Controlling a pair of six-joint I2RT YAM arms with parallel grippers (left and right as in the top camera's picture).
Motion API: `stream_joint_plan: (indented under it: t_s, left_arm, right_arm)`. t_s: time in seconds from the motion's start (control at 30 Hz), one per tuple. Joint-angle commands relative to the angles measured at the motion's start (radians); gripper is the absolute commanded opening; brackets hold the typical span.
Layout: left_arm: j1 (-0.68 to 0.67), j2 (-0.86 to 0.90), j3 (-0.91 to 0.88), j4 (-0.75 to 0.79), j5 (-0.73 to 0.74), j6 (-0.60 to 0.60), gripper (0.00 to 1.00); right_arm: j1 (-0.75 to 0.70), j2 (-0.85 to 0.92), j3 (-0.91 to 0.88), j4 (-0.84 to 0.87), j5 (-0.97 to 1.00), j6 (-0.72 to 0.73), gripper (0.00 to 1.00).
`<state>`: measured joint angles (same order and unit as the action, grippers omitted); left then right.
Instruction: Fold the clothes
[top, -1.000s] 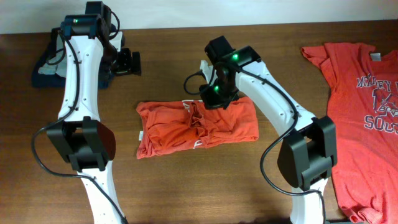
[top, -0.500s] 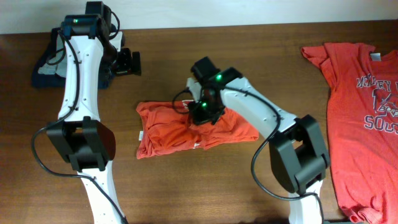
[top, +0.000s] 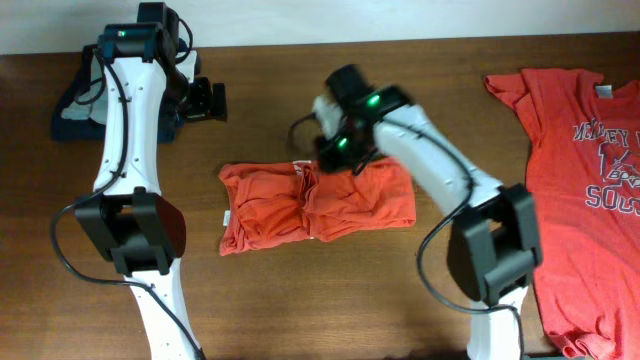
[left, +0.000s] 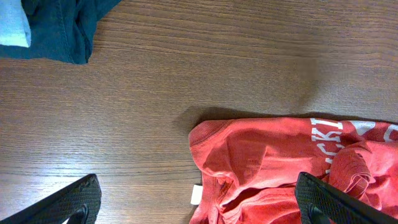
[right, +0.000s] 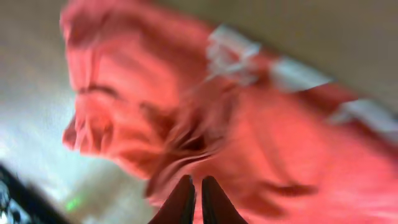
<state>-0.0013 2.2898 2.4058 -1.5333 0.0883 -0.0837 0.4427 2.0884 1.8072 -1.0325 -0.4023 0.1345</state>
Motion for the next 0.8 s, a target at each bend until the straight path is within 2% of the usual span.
stream_joint_plan:
  t_s: [0.0, 0.17, 0.37, 0.6, 0.77]
  left_arm:
    - [0.0, -0.011, -0.006, -0.001, -0.007, 0.002, 0.99]
    - [0.0, -0.011, -0.006, -0.001, -0.007, 0.002, 0.99]
    - [0.0, -0.011, -0.006, -0.001, -0.007, 0.002, 0.99]
    - [0.0, -0.011, -0.006, -0.001, -0.007, 0.002, 0.99]
    - [0.0, -0.011, -0.006, -0.001, -0.007, 0.002, 0.99]
  right_arm:
    - [-0.06, -0.021, 0.017, -0.008, -0.006, -0.007, 0.11]
    - [-0.056, -0.012, -0.031, 0.056, -0.005, -0.007, 0.11]
    - [0.015, 0.043, -0.055, 0.134, -0.005, -0.006, 0.14]
    - [0.089, 0.108, -0.055, 0.179, 0.08, -0.006, 0.15]
    - [0.084, 0.08, -0.029, 0.175, 0.074, -0.019, 0.15]
